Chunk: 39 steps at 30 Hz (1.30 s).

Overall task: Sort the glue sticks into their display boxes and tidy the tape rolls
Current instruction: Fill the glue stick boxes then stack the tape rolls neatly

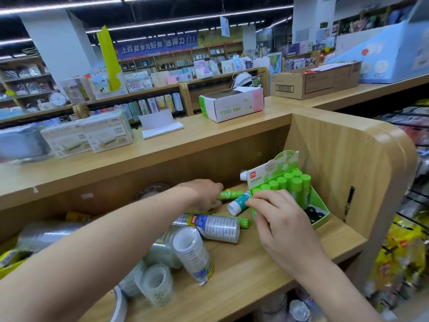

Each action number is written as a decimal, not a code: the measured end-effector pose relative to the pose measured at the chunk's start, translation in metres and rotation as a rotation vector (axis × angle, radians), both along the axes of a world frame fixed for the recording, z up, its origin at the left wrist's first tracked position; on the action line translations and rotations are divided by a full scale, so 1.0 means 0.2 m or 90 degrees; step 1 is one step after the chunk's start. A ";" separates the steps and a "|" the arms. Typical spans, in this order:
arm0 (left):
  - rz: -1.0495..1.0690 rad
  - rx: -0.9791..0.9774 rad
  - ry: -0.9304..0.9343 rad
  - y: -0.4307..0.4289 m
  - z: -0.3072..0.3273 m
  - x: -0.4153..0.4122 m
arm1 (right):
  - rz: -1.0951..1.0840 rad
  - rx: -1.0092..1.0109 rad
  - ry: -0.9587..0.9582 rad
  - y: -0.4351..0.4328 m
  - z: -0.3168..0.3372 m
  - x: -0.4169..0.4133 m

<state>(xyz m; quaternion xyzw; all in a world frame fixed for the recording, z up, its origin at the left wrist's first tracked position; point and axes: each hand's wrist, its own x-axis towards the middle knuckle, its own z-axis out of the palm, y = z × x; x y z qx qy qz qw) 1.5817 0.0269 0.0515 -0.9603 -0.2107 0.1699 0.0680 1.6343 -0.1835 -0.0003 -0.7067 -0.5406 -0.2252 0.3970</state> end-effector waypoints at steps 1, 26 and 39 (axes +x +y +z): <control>0.001 -0.005 -0.007 0.00 0.01 -0.02 | -0.001 0.001 0.000 0.00 0.00 -0.01; -0.069 -0.531 -0.695 -0.56 0.31 -0.39 | 0.446 0.181 0.710 0.02 0.36 -0.19; 0.118 -0.816 -0.878 -0.80 0.13 -0.33 | 0.480 0.337 0.892 -0.22 0.29 0.03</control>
